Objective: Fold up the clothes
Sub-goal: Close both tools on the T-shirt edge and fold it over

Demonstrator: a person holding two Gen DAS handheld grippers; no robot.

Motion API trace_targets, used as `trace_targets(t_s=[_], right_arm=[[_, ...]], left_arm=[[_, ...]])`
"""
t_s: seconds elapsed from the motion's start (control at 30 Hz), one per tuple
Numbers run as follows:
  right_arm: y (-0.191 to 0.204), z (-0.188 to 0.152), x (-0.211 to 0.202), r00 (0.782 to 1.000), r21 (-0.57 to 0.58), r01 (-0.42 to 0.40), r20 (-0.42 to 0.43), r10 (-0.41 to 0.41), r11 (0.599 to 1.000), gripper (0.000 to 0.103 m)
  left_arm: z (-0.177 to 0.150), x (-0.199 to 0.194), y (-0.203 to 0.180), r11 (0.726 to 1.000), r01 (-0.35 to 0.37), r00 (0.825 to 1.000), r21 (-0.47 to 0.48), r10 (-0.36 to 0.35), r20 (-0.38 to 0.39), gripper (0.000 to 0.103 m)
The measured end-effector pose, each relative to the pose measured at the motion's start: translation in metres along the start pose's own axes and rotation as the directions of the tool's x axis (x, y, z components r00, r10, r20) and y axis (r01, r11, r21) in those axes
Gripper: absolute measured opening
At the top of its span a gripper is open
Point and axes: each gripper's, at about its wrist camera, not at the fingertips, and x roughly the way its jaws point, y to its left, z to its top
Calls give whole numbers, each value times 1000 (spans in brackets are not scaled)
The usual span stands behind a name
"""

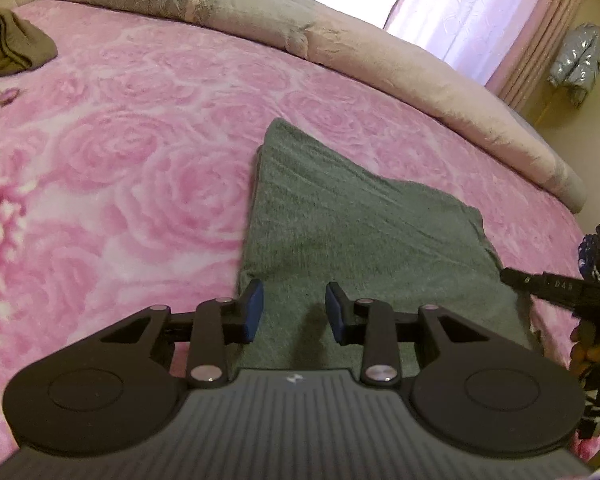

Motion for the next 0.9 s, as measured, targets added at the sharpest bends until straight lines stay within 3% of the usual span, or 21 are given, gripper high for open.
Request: trace_targets(t_s=[0.07,0.17,0.23,0.43,0.53,0.6,0.63,0.73,0.8,0.9], right_arm=[[12,7,-8,996,-39,73,49,-71,997,41],[14,23,-11,995,-2,-41,91,41,999,41],[15,33,-1,990,26,-117,77,114,993,41],[6,52,54,989,97,-148,5,148,984,41],[-3,53,71,980,141,-191,-24,196,971,41],[-2,54,75,971,121,-228,-43,234,966,0],[0,54,76,970,95,-231,-54,237,968,0],[15,53,66,979,-51,-202,-15,201,978,0],[17,52,59,989,-73,-135,43,138,988,0],[28,42,69,998,-121,-29,43,35,992,0]], left_arm=[[12,-7,2,1000,-8,999,3,8,36,34],[39,-5,5,998,-61,994,19,59,89,39],[56,8,10,999,-50,995,10,49,92,43],[91,62,32,988,55,998,-146,-51,29,43],[93,83,41,978,101,995,-183,-98,25,34],[91,91,43,972,144,989,-188,-144,15,12],[90,96,43,972,153,988,-176,-155,6,2],[87,94,37,983,158,986,-95,-153,57,2],[82,92,35,986,161,982,-43,-156,103,2],[75,106,32,995,100,992,-12,-98,76,6]])
